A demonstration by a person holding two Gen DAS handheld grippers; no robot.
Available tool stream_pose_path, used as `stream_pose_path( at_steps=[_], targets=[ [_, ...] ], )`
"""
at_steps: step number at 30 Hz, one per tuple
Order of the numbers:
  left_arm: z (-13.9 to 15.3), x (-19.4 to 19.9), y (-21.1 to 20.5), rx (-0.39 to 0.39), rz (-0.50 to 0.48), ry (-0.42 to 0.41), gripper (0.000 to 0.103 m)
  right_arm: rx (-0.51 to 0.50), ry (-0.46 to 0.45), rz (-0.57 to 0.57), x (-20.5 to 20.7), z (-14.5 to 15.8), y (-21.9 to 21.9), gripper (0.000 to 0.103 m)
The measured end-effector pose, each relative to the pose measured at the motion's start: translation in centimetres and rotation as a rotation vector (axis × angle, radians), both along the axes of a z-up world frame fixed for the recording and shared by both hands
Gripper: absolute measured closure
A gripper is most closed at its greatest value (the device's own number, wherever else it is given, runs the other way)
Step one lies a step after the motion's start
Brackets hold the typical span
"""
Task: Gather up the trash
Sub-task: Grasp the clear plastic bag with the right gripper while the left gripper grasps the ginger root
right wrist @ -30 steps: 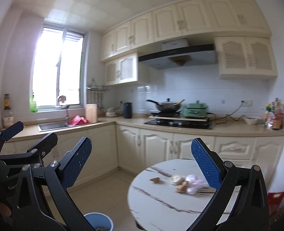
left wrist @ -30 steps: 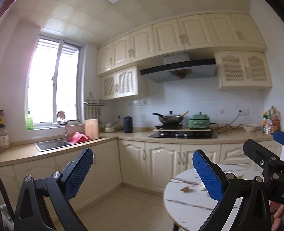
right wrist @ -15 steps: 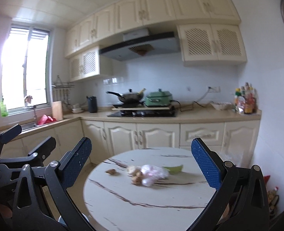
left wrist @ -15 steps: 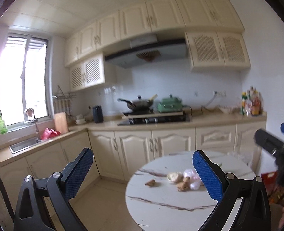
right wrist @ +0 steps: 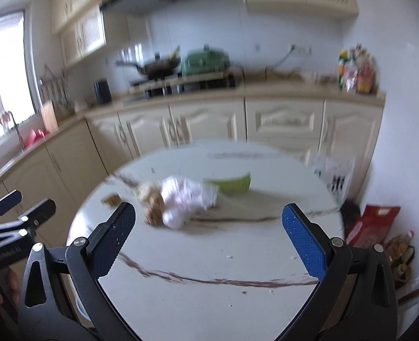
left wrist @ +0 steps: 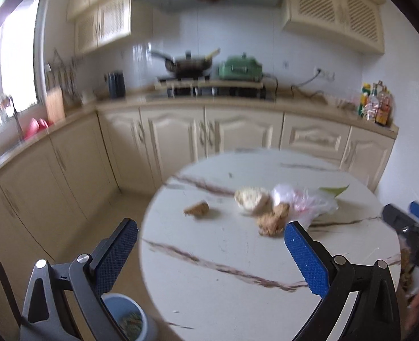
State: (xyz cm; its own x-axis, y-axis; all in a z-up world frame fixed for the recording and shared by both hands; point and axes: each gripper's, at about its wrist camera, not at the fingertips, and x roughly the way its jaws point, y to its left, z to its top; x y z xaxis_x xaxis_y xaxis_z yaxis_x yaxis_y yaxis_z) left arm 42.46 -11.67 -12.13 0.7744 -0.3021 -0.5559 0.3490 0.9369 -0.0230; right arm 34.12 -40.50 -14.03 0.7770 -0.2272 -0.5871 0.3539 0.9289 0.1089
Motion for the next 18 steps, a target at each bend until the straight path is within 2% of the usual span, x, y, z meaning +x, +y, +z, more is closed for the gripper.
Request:
stream_pose_path(
  at_steps=[1, 5, 10, 13, 14, 16, 18],
  targets=[
    [-0.2, 1.4, 0.0, -0.002, -0.009, 0.034, 0.001, 0.016, 0.026, 0.006, 1.1, -1.1, -0.5, 0.000],
    [0.0, 5.7, -0.7, 0.023, -0.013, 0.084, 0.001, 0.110, 0.092, 0.021, 4.6, -4.4, -2.4, 0.000],
    [-0.1, 9.5, -1.1, 0.034, -0.031, 0.117, 0.001, 0.318, 0.113, 0.038, 8.2, -7.8, -5.8, 0.000],
    [-0.1, 11.3, -1.3, 0.042, -0.041, 0.135, 0.001, 0.372, 0.106, 0.048, 9.9, -9.0, -6.4, 0.003],
    [0.0, 11.9, -1.4, 0.044, -0.046, 0.140, 0.001, 0.381, 0.107, 0.049, 10.3, -9.2, -6.5, 0.009],
    [-0.3, 12.7, -1.9, 0.043, -0.065, 0.145, 0.001, 0.393, 0.117, 0.064, 11.3, -9.7, -6.6, 0.028],
    [-0.3, 13.7, -2.9, 0.050, -0.091, 0.147, 0.001, 0.402, 0.130, 0.069, 12.2, -10.3, -6.7, 0.053]
  ],
)
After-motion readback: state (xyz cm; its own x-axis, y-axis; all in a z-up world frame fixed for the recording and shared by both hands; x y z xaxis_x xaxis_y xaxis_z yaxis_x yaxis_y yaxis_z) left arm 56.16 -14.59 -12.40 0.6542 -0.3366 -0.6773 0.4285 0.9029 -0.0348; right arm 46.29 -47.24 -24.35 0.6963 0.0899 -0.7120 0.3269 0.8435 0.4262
